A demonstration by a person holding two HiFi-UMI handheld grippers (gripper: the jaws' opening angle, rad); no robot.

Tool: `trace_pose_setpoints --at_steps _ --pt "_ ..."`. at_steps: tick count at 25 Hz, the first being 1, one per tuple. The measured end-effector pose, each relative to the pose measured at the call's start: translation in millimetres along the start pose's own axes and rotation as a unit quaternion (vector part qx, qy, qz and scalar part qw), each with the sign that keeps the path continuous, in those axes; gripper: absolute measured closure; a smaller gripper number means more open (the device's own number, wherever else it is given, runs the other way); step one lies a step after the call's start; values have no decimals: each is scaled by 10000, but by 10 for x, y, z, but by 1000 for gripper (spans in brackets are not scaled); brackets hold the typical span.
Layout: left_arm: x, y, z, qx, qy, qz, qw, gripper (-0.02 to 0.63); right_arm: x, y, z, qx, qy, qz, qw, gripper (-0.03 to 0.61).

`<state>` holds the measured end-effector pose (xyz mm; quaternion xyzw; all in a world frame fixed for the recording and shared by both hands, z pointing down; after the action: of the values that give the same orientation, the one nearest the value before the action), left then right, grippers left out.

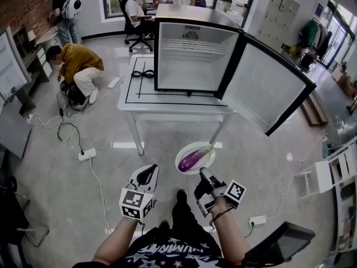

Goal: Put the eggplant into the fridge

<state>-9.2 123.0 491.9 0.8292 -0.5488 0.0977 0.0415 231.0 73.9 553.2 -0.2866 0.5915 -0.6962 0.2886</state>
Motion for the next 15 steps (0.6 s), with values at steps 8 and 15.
trace_pose_setpoints --at_steps 8,15 --pt "569 223 170 33 25 155 9999 604 545 118 418 5 229 35 9997 555" --pt "1169 438 383 46 -24 267 9996 604 985 268 916 -62 286 86 9995 555"
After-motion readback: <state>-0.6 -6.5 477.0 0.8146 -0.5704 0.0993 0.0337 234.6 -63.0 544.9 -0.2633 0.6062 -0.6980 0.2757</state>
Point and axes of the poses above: the fingertips, and each gripper's own axes: x forward along the fingers, y to its left, z out of its top, the point moved 6 cm from there along -x, backward along the fingers, and after that the axes turned 9 degrees about x, right-handed, at the moved point
